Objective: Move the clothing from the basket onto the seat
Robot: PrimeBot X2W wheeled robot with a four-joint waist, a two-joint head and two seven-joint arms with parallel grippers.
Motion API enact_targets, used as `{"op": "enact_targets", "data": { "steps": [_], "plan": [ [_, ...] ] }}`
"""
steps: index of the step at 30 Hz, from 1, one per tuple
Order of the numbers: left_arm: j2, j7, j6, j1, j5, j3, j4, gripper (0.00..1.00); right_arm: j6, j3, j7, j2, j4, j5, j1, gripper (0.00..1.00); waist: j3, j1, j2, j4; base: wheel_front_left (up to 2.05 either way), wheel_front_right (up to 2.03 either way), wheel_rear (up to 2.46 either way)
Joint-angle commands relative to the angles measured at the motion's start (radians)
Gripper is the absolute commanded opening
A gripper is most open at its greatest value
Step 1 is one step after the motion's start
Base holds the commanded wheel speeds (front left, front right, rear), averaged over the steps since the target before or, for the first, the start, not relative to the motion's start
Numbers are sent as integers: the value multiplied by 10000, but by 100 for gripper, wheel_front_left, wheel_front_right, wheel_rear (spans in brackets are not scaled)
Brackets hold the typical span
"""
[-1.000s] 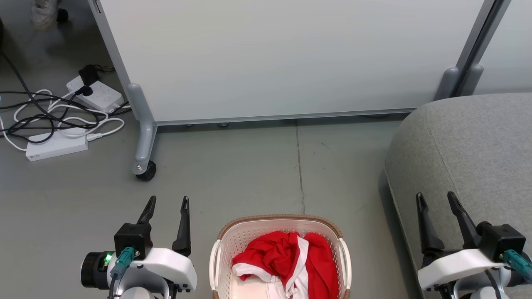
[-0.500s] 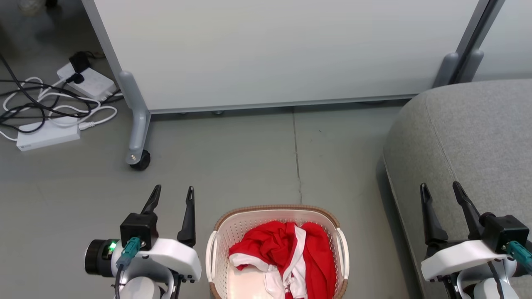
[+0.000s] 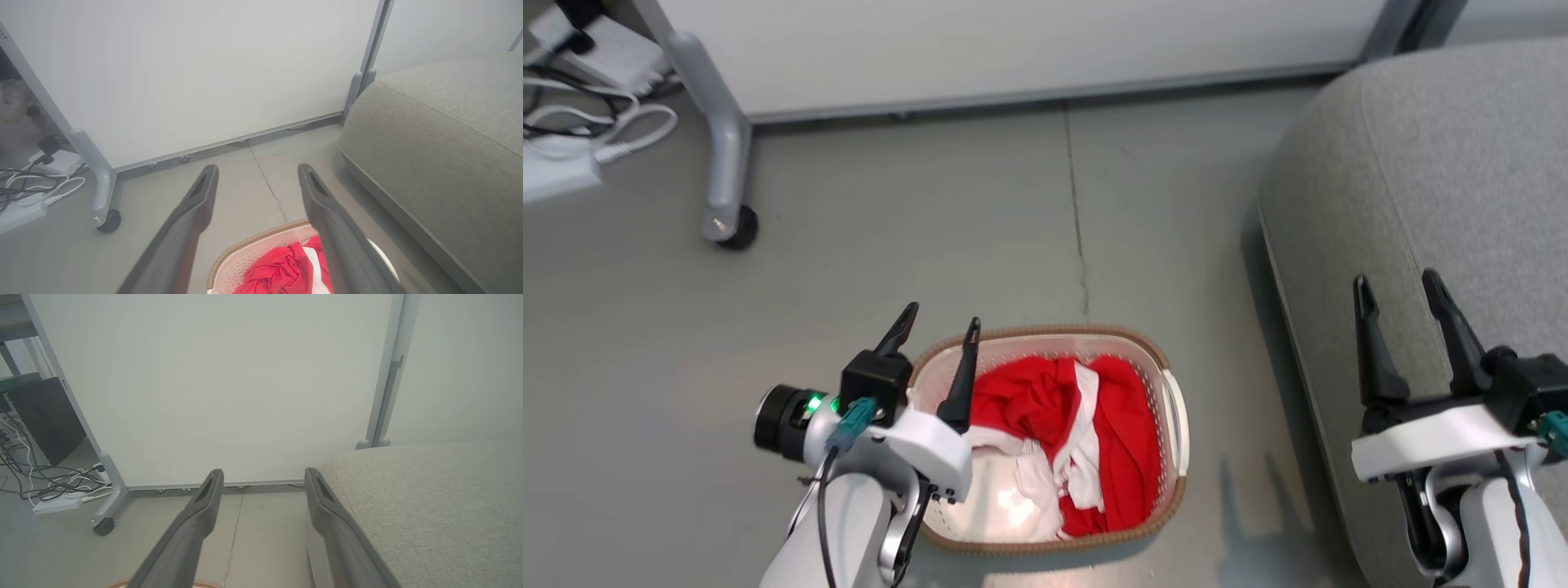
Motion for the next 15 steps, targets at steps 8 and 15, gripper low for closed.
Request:
{"op": "enact_targets", "data": {
  "steps": [8, 15],
  "plan": [
    [-109, 247, -529, -1724, 366, -1120, 1783, 100, 22, 185, -136, -43, -364, 91, -1009, 100, 2136, 0, 0, -1027, 0, 0, 0],
    [-166, 439, -1067, -3103, 38, -2253, 3474, 100, 22, 384, -336, -38, -782, 496, -1650, 100, 3789, 0, 0, -1852, 0, 0, 0]
  ]
}}
